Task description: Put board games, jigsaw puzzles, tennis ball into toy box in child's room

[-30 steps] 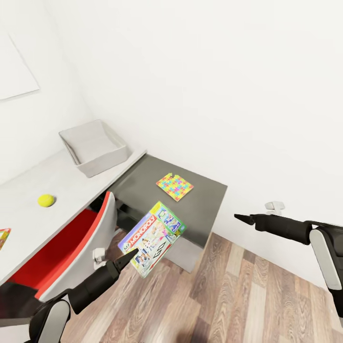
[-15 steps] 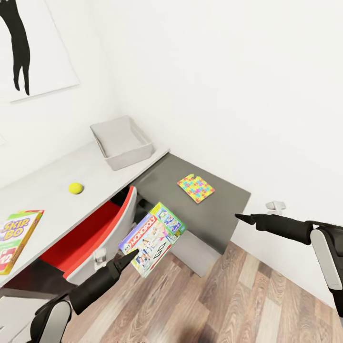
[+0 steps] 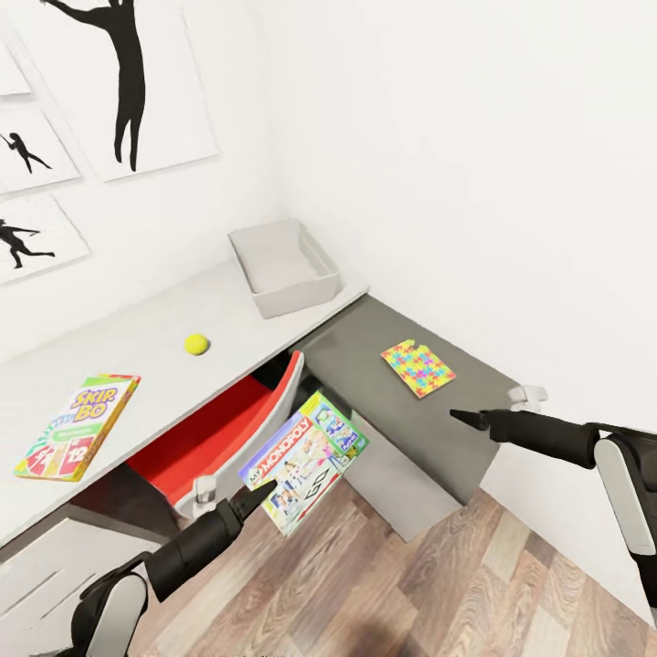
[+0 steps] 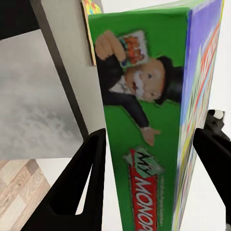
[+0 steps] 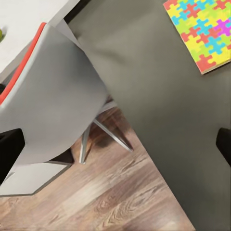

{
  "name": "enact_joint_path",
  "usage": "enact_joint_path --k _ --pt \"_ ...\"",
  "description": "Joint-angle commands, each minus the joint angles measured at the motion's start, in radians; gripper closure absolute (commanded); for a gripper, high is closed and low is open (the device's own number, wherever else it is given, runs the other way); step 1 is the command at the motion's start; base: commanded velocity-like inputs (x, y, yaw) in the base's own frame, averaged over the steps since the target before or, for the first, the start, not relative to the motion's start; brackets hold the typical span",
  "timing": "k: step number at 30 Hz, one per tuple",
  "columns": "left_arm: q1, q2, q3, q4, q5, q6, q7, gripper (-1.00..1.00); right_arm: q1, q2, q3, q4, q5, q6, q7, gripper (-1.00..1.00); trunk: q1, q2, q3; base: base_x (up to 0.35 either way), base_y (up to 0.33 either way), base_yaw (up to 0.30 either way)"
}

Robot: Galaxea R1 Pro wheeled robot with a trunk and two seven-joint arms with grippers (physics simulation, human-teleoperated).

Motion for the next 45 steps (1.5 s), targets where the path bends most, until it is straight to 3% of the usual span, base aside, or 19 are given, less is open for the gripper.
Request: enact_joint_path --k 1,4,13,27,45 --pt "-0.002 -0.001 -0.007 -0.001 0.002 0.006 0.003 1.00 -0.001 0.000 -0.002 0.000 0.005 0.005 0.008 -1.00 0.001 -0.002 -0.002 0.000 0.000 0.299" --pt "-0.004 0.000 -0.034 -0.004 0.006 0.013 0.016 1.00 -0.001 0.001 0.000 0.000 0.005 0.005 0.006 -1.00 0.001 -0.002 -0.002 0.000 0.000 0.299" --pt "-0.007 -0.001 -0.061 -0.011 0.002 0.012 0.046 1.00 -0.001 0.001 0.004 0.000 0.005 0.005 0.003 -1.00 0.001 -0.002 0.001 0.000 0.000 0.267" --pt "-0.019 -0.001 -0.109 -0.012 0.005 0.008 0.093 1.00 -0.001 0.002 0.016 0.000 0.005 0.005 0.000 -1.00 0.001 -0.002 0.020 0.000 0.000 0.059" --pt "-0.019 0.000 -0.128 -0.008 0.007 0.002 0.097 1.00 0.000 0.003 0.020 0.000 0.007 0.005 -0.003 -1.00 0.001 -0.002 0.049 0.000 0.000 0.003"
